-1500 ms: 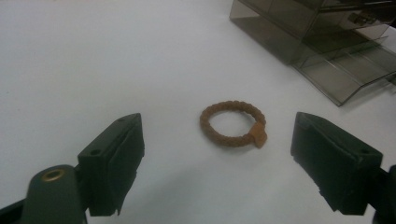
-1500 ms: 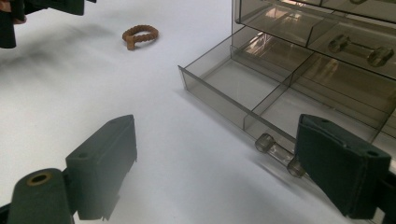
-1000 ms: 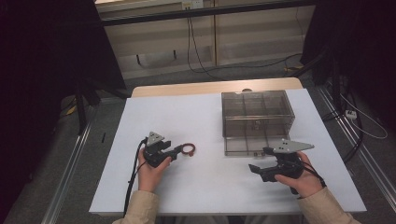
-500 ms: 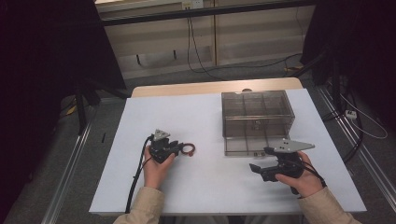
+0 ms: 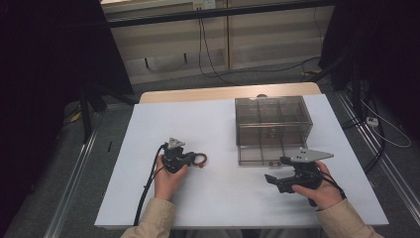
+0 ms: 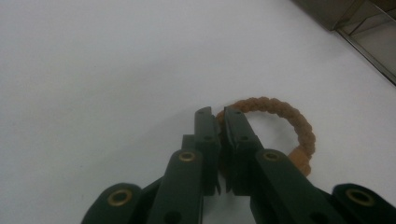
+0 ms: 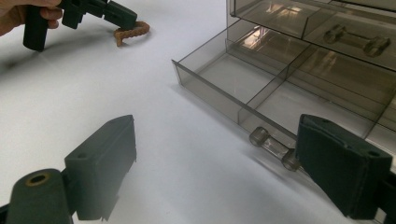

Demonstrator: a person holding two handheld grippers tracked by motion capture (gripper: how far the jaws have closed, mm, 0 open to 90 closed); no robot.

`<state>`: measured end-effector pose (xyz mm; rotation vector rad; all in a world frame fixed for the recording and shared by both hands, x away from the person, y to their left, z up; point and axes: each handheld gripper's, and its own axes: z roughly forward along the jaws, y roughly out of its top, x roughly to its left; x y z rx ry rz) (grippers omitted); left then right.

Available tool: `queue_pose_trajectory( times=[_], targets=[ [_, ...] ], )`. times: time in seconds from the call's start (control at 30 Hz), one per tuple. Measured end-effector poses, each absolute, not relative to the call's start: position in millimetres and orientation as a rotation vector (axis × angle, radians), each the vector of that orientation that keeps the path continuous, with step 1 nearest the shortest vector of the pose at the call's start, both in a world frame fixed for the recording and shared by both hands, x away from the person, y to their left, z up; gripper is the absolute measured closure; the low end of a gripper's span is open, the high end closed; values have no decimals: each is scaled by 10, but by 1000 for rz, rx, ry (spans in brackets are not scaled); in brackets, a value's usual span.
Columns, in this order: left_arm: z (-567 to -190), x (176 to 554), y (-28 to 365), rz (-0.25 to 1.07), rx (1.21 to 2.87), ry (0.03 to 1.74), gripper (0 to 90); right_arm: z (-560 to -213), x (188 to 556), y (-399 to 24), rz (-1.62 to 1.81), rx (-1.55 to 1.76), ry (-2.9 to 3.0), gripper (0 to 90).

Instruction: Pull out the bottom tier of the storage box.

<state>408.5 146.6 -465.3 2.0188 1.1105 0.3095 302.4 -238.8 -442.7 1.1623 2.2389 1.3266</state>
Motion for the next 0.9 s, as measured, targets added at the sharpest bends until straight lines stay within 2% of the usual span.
queue_pose_trajectory(
  times=[0.9],
  targets=[
    [-4425, 3820, 1452, 182, 1998, 1022, 858, -4450, 3016, -2336, 1321, 1150, 2256, 124]
  ],
)
